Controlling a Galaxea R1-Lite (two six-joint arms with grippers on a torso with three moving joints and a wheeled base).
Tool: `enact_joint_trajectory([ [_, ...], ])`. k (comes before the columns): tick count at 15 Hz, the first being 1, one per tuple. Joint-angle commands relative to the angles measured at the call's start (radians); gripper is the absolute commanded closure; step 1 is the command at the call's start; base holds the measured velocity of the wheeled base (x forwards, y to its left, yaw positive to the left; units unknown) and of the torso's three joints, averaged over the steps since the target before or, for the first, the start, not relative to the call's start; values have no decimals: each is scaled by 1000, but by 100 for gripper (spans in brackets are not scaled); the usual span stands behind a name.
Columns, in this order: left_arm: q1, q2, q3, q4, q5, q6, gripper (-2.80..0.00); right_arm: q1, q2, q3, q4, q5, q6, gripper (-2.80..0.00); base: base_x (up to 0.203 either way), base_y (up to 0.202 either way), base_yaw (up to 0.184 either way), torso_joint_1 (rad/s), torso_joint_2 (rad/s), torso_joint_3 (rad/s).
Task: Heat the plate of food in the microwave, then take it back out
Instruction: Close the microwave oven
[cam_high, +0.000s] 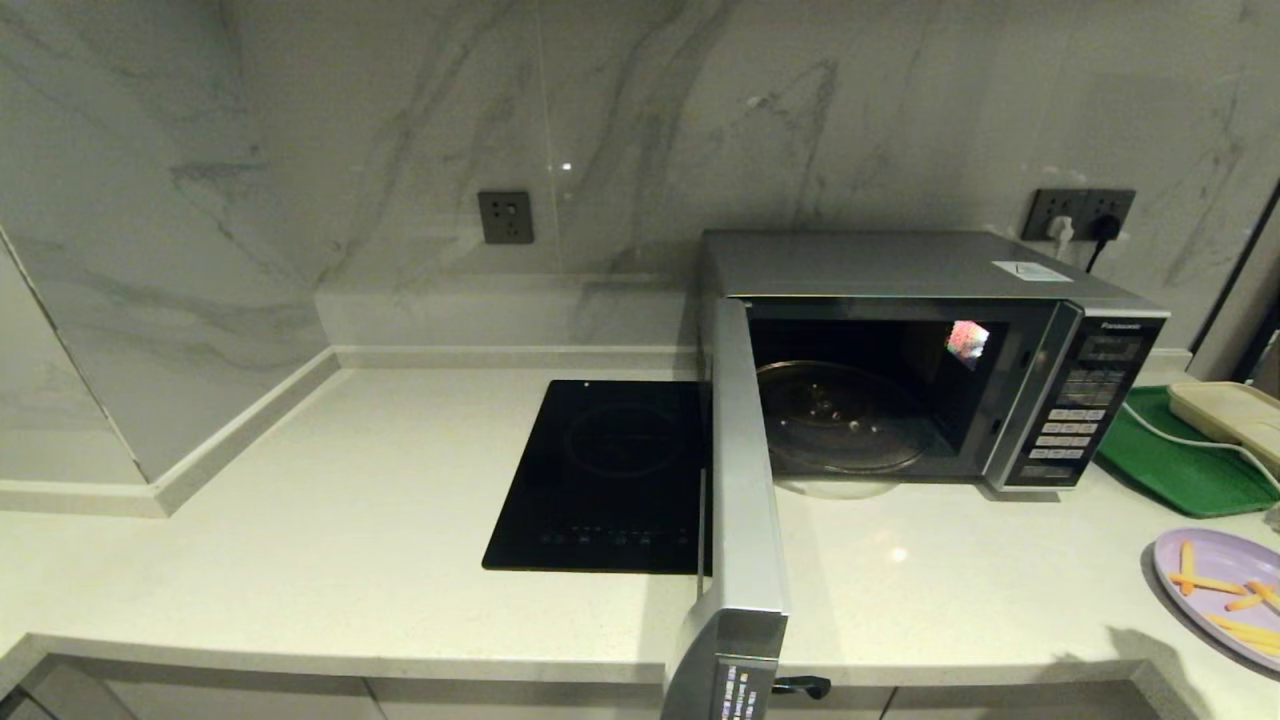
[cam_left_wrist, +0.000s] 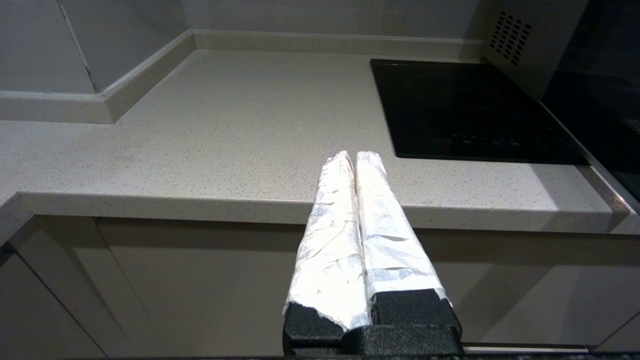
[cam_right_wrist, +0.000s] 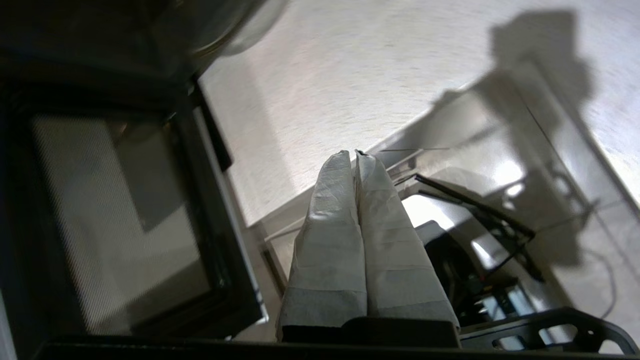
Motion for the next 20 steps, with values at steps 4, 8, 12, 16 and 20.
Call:
enact_joint_trajectory([
  [4, 0, 0, 0, 0, 0, -1, 0, 457, 167, -265, 49, -292, 71, 0, 0, 0, 0, 0, 0, 0],
  [8, 0, 0, 0, 0, 0, -1, 0, 753, 308, -440, 52, -421, 90, 0, 0, 0, 0, 0, 0, 0],
  [12, 0, 0, 0, 0, 0, -1, 0, 1024, 405, -611, 56, -491, 92, 0, 0, 0, 0, 0, 0, 0],
  [16, 0, 0, 0, 0, 0, -1, 0, 1225, 441, -697, 71, -533, 88, 0, 0, 0, 0, 0, 0, 0],
  [20, 0, 0, 0, 0, 0, -1, 0, 1320, 466, -686, 75, -532, 88, 0, 0, 0, 0, 0, 0, 0],
])
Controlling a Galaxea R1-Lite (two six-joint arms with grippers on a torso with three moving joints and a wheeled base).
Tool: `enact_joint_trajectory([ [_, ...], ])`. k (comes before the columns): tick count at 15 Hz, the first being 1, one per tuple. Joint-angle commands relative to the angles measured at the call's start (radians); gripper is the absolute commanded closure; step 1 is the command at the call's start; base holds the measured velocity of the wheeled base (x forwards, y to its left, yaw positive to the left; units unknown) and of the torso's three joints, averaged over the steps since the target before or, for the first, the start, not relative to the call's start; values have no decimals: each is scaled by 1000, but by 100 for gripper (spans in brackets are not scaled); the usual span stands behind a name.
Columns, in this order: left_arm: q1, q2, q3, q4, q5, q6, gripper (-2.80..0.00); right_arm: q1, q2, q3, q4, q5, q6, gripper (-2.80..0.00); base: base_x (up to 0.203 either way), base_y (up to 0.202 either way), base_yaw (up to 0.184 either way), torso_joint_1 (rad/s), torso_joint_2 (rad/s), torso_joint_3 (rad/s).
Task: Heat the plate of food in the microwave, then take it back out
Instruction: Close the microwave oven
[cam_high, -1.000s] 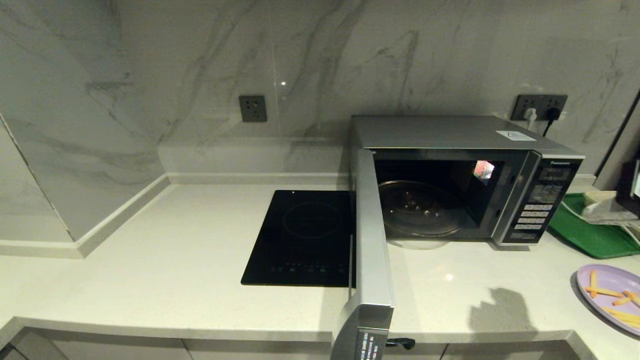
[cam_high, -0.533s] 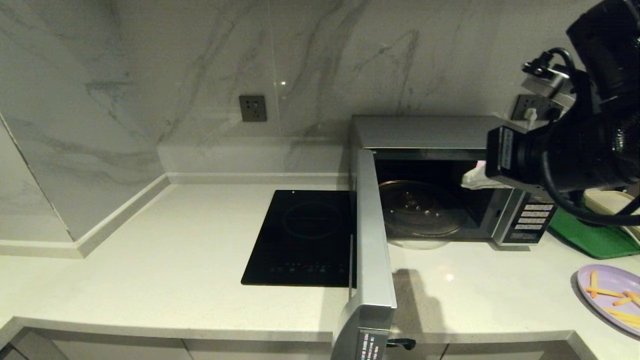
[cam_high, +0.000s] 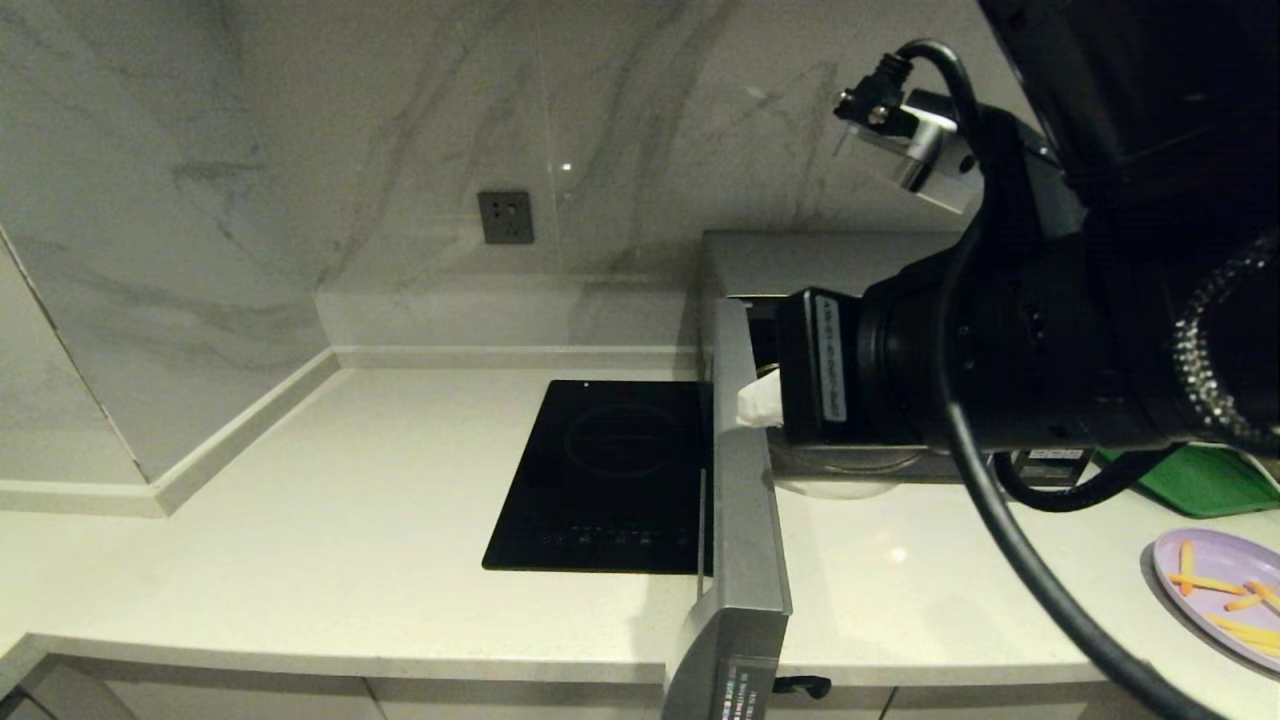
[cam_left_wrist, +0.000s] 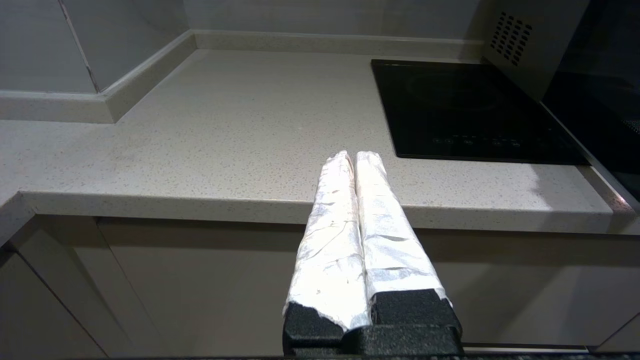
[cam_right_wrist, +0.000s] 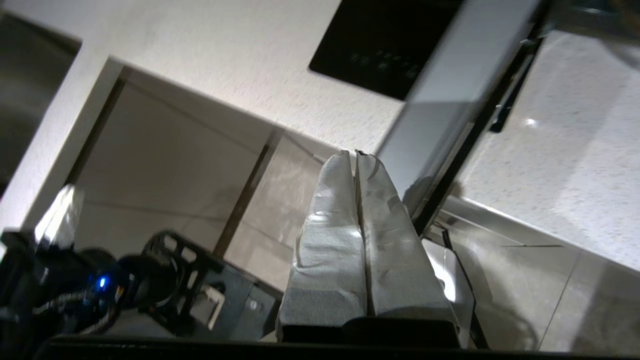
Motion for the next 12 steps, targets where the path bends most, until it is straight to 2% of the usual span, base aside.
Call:
enact_joint_trajectory([
  [1, 0, 0, 0, 0, 0, -1, 0, 30, 31, 23, 3, 0, 5, 0, 0, 0, 0, 0, 0, 0],
  [12, 0, 0, 0, 0, 0, -1, 0, 123, 136, 33, 5, 19, 11, 0, 0, 0, 0, 0, 0, 0],
])
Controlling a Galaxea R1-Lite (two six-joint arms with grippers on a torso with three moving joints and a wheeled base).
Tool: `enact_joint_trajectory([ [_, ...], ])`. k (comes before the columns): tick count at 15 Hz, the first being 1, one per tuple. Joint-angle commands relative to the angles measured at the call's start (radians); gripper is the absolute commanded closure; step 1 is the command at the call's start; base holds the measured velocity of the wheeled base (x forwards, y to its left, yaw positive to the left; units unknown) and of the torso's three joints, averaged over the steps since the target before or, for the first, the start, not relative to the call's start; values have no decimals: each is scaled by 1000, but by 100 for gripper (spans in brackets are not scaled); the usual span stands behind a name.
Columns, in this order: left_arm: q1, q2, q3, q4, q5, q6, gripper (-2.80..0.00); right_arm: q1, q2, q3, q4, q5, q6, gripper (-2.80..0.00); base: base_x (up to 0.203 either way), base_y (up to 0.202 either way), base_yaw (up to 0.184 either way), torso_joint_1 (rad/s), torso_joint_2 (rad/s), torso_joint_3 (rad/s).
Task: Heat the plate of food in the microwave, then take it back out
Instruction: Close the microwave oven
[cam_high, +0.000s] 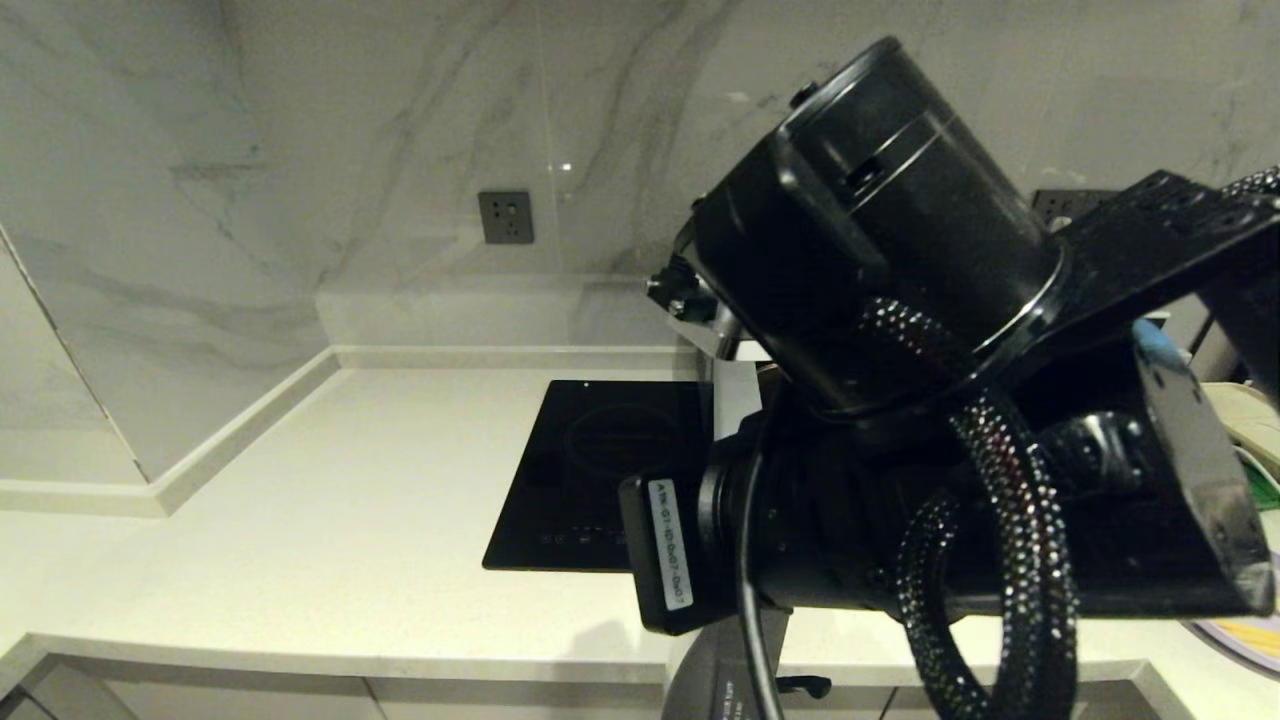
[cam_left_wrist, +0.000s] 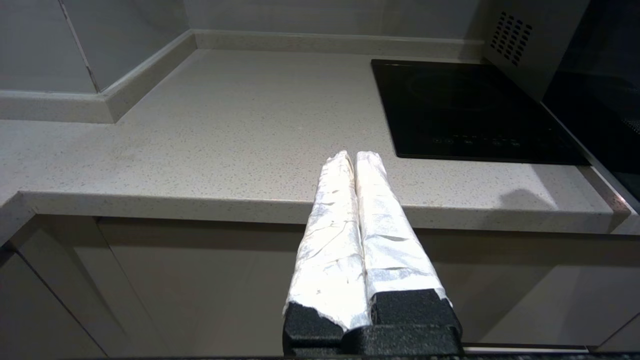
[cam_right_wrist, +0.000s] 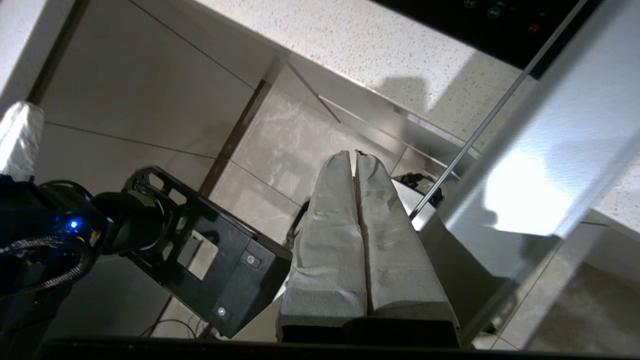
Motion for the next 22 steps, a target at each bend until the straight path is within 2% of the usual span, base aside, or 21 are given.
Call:
enact_joint_trajectory([
  [1, 0, 0, 0, -1, 0, -1, 0, 5, 14, 11, 6, -4, 5, 0, 0, 0, 0, 0, 0, 0],
  [5, 0, 0, 0, -1, 0, -1, 0, -9, -35, 95, 48, -73, 13, 0, 0, 0, 0, 0, 0, 0],
  [7, 0, 0, 0, -1, 0, -1, 0, -43, -84, 143, 50, -111, 50, 0, 0, 0, 0, 0, 0, 0],
  [10, 0, 0, 0, -1, 0, -1, 0, -172, -139, 171, 51, -157, 66, 0, 0, 0, 0, 0, 0, 0],
  [12, 0, 0, 0, -1, 0, -1, 0, -264, -168, 217, 49, -266, 103, 0, 0, 0, 0, 0, 0, 0],
  [16, 0, 0, 0, -1, 0, -1, 0, -418, -207, 223, 47, -335, 138, 0, 0, 0, 0, 0, 0, 0],
  [18, 0, 0, 0, -1, 0, -2, 0, -452, -207, 230, 27, -467, 161, 0, 0, 0, 0, 0, 0, 0],
  [20, 0, 0, 0, -1, 0, -1, 0, -454, -228, 243, 24, -454, 169, 0, 0, 0, 0, 0, 0, 0],
  [22, 0, 0, 0, -1, 0, -1, 0, -511, -220, 246, 22, -452, 181, 0, 0, 0, 0, 0, 0, 0],
])
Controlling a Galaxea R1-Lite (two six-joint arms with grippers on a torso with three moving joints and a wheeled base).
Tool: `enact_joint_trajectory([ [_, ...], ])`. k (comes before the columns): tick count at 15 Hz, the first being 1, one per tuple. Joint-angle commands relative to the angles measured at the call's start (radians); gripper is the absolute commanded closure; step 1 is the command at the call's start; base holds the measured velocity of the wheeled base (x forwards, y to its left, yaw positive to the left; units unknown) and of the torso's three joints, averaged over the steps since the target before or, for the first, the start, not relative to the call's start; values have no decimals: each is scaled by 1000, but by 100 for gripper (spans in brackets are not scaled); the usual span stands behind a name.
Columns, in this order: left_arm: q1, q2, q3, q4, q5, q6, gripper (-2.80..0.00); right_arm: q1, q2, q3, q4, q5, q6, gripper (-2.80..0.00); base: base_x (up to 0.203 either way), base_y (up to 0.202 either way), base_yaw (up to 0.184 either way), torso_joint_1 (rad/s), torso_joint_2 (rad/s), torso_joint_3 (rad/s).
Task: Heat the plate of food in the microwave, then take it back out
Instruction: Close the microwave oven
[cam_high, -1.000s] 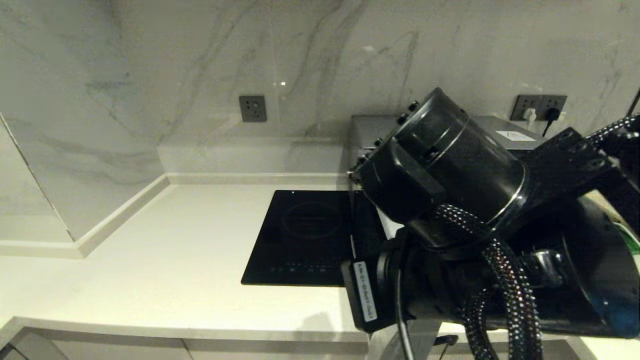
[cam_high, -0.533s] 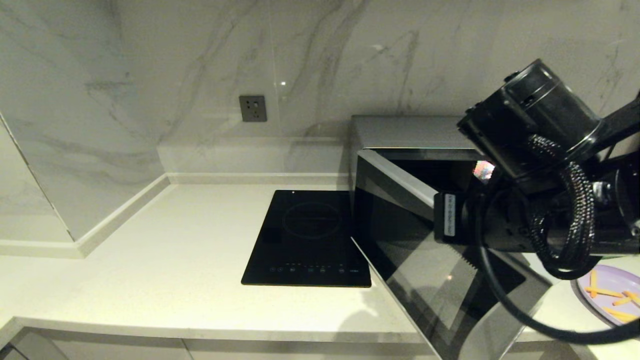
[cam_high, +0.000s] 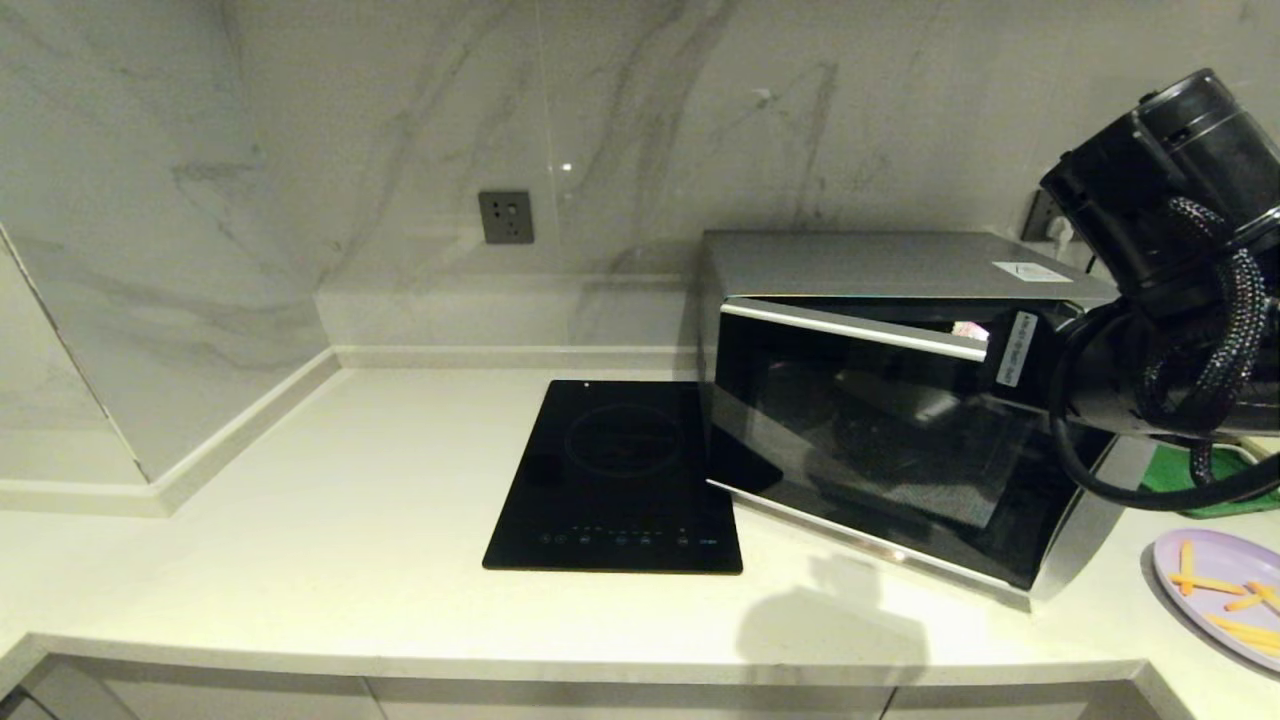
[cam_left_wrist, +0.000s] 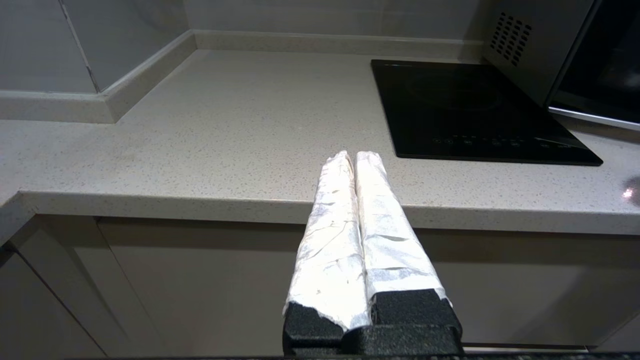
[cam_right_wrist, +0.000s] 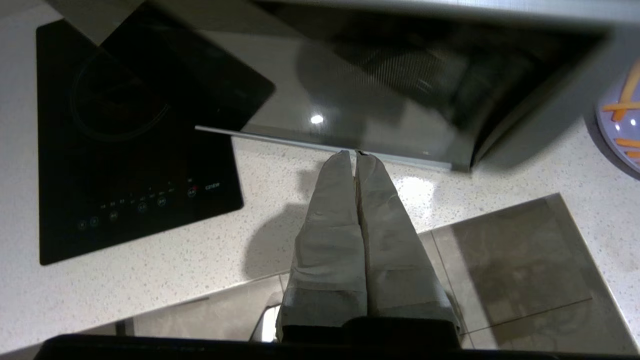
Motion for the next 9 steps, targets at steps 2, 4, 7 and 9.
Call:
enact_joint_trajectory([
  [2, 0, 0, 0, -1, 0, -1, 0, -178, 48, -4, -28, 24, 12, 0, 0, 0, 0, 0, 0, 0],
  [4, 0, 0, 0, -1, 0, -1, 0, -322, 112, -15, -94, 106, 6, 0, 0, 0, 0, 0, 0, 0],
  [7, 0, 0, 0, -1, 0, -1, 0, -500, 235, -84, -182, 208, 4, 0, 0, 0, 0, 0, 0, 0],
  [9, 0, 0, 0, -1, 0, -2, 0, -561, 312, -124, -209, 234, 7, 0, 0, 0, 0, 0, 0, 0],
])
